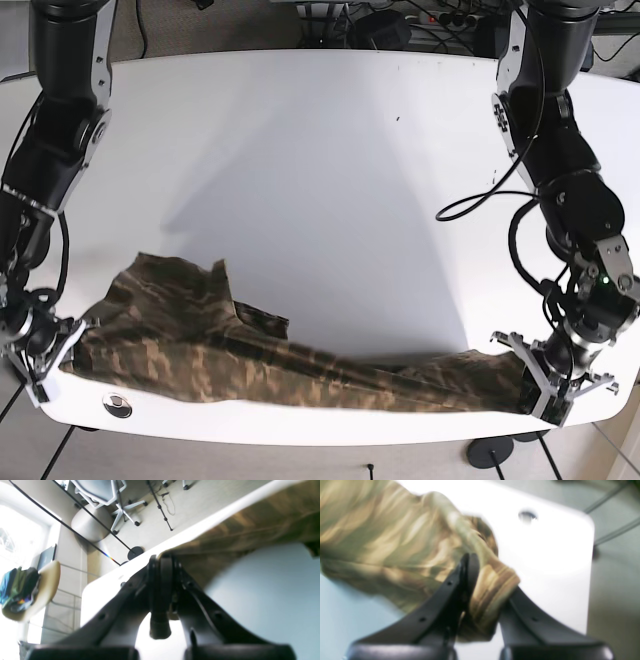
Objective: Fold the T-shirt properly
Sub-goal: 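Lift the camouflage shirt high with both grippers and lay it flat, then release the shirt and move both grippers to its side edges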
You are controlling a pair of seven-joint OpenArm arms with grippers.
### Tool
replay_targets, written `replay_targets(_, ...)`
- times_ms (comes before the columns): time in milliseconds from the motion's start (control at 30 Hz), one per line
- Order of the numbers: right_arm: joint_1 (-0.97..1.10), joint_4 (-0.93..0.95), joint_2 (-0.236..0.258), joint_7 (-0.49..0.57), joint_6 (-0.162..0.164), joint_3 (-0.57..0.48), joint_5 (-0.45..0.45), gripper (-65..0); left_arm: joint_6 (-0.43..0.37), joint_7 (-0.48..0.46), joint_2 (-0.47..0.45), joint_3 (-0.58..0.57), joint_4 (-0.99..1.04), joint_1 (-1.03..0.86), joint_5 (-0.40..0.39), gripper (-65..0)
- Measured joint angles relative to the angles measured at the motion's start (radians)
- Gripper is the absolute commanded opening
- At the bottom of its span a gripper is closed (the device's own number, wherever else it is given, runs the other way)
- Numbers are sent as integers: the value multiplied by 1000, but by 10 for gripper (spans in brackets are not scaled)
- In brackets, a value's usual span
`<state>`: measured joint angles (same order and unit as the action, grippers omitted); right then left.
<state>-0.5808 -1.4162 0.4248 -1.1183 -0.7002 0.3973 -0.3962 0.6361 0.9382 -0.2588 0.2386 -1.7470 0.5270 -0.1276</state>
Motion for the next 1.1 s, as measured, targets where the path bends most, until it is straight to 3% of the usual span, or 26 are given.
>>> replay_targets(100,188,-158,-18,-2,-1,70,-4,-629,-5,10,3,25,-71,-187,4,-650)
replay_targets(233,461,-346,-101,-51,0,161,-3,-629,-2,0,18,87,-184,-404,-5,-650)
replay_targets(367,687,-517,-163,-50,0,208,-6,-629,-3,6,18,234,-219,-641,-143,-650)
replay_targets(467,808,-535,-203,-46,0,241,-19,-629,-3,4,18,337,-221,-781,-246,-650)
replay_targets(533,865,-534,-218,-46,0,249,-19,-629,-2,5,20,371,-221,-837,-272,-650)
replay_targets(800,1012,-534,-278,-37,-2,288,-30,-618,6,0,22,483,-223,-1023,-293,-650)
replay_targets(833,1015,-534,-282,-38,-3,291,-29,-588,6,-1,22,483,-223,-1022,-293,-650)
replay_targets(900,1023,-534,-282,-37,-3,303,-26,-439,5,-4,22,478,-223,-1019,-292,-626)
replay_targets(933,1028,-534,-283,-37,0,306,-20,-342,-1,-2,20,470,-223,-1020,-282,-556)
replay_targets(967,1031,-535,-294,-39,0,314,-2,-219,-11,42,19,460,-223,-1017,-266,-431)
replay_targets(1033,1028,-535,-303,-42,0,366,-51,-92,-11,69,19,460,-222,-1005,-266,-297)
replay_targets(1100,1024,-538,-293,-39,3,436,-126,0,-14,98,19,462,-222,-957,-262,-286)
